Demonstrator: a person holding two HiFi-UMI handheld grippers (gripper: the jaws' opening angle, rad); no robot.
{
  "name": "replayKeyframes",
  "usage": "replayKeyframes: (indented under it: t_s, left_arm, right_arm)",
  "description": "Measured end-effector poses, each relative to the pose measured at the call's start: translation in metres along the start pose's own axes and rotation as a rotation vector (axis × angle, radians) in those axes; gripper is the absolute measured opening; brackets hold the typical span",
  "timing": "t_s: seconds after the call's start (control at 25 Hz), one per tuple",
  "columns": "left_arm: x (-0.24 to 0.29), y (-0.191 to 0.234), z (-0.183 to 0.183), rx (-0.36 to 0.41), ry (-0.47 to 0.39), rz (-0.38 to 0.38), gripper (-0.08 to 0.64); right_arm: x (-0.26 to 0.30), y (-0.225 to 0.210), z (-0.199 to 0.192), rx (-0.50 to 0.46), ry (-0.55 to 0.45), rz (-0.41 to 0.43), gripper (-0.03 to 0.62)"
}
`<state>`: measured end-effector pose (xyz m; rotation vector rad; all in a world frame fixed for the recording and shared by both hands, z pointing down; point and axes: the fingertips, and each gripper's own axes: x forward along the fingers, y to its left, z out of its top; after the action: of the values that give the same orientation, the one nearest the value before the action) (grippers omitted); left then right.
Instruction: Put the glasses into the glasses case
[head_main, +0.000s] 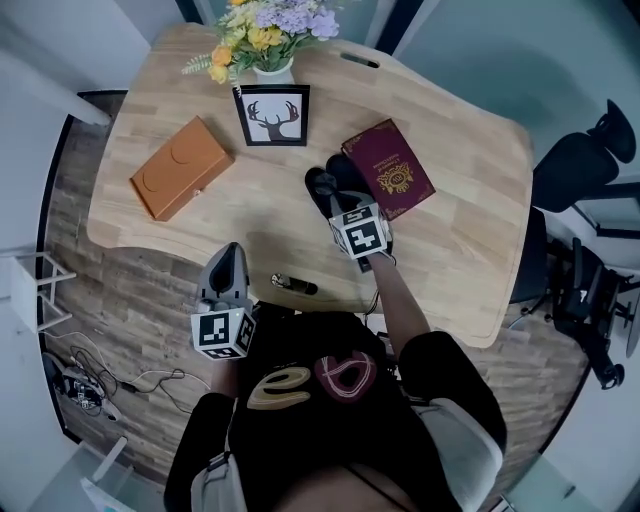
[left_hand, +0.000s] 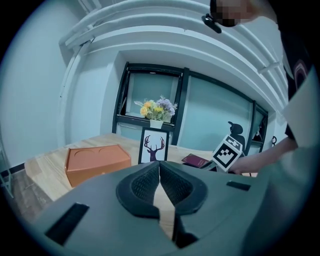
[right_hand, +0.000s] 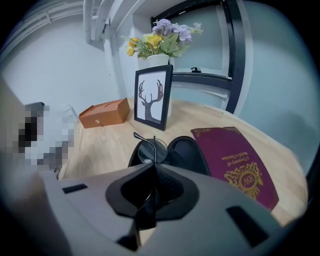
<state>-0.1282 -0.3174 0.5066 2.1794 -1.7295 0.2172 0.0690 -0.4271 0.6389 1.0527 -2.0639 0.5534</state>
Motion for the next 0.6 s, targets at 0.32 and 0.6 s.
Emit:
replayKeyframes:
  t_s: [0.32,0.6]
  left_arm:
    - [0.004,0.006,-0.006,-0.019,0.022,0.034,0.018]
    - [0.010,0.007,-0.010,-0.022,0.036,0.030,0.018]
  right_arm:
    - [0.015,-0.001,-0.004,0.000,0.036,0.023,0.018]
    - [0.024,-0.001,-0.008,0.025,0.057,0.049,0.018]
